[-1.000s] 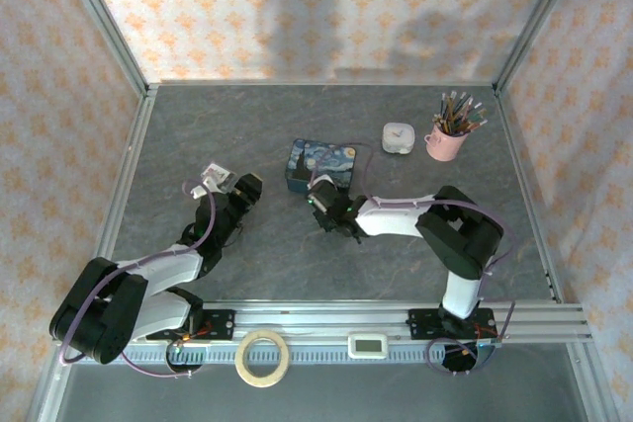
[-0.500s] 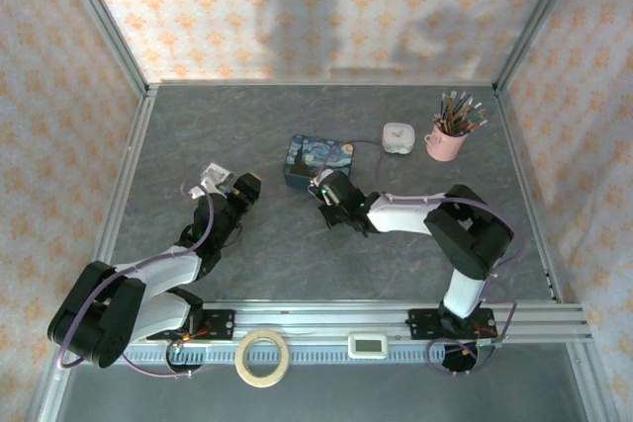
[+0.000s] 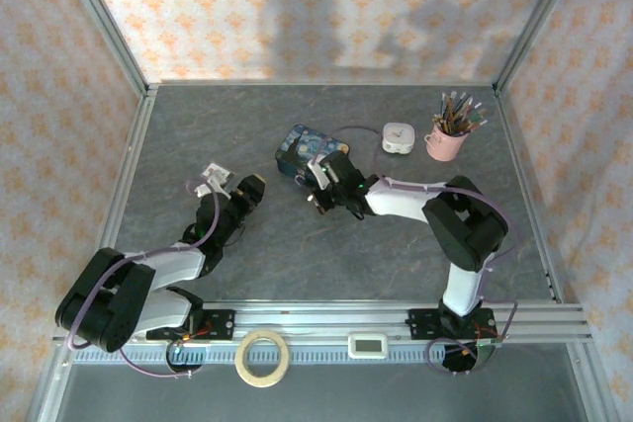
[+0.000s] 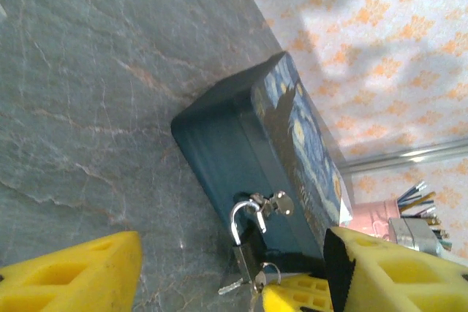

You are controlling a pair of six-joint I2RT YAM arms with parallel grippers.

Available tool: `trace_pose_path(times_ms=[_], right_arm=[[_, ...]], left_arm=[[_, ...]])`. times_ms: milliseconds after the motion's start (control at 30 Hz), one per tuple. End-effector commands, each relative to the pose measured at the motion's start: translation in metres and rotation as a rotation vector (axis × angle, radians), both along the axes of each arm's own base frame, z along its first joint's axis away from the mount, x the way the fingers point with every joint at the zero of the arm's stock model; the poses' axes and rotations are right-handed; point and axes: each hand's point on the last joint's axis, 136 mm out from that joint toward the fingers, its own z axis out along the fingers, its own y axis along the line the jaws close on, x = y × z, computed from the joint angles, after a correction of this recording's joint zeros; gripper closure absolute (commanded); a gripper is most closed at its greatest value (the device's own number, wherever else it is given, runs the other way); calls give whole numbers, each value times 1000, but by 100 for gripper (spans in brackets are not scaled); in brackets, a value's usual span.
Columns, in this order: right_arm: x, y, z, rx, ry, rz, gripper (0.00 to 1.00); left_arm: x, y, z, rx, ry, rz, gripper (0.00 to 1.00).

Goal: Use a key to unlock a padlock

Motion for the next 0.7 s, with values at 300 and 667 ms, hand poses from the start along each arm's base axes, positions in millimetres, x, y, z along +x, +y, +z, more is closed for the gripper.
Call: trace_pose_path(times_ms=[300, 667], right_arm=[[2, -6, 15, -58, -42, -77, 70], [23, 21, 13, -115, -114, -197, 56]], left_arm=[[7, -8, 10, -27, -35, -11, 33], [6, 9, 23, 28, -56, 56, 32]])
